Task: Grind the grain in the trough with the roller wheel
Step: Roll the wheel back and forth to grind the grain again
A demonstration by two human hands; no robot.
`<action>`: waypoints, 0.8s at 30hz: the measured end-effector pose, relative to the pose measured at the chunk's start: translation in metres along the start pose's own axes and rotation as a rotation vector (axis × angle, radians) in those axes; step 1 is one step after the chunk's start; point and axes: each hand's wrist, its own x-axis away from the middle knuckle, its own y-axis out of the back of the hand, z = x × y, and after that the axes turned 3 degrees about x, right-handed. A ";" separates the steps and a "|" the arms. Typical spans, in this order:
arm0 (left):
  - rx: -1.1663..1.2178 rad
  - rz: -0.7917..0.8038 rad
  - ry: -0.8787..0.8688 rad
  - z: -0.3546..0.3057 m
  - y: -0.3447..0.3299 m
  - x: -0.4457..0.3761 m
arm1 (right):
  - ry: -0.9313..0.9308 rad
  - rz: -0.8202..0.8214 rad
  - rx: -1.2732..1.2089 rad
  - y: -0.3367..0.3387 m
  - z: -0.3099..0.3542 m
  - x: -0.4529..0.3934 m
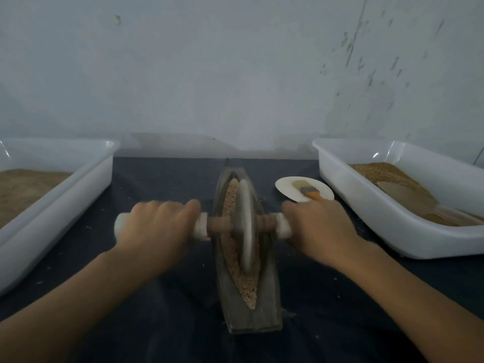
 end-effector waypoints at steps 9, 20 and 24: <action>-0.012 0.067 0.050 0.000 0.000 -0.007 | -0.035 0.054 0.001 0.001 0.002 -0.003; 0.146 0.076 0.175 0.010 -0.038 -0.036 | -0.042 -0.040 0.078 -0.015 0.002 -0.051; 0.109 -0.060 -0.038 0.004 0.003 0.027 | 0.033 -0.126 0.082 0.019 0.009 0.007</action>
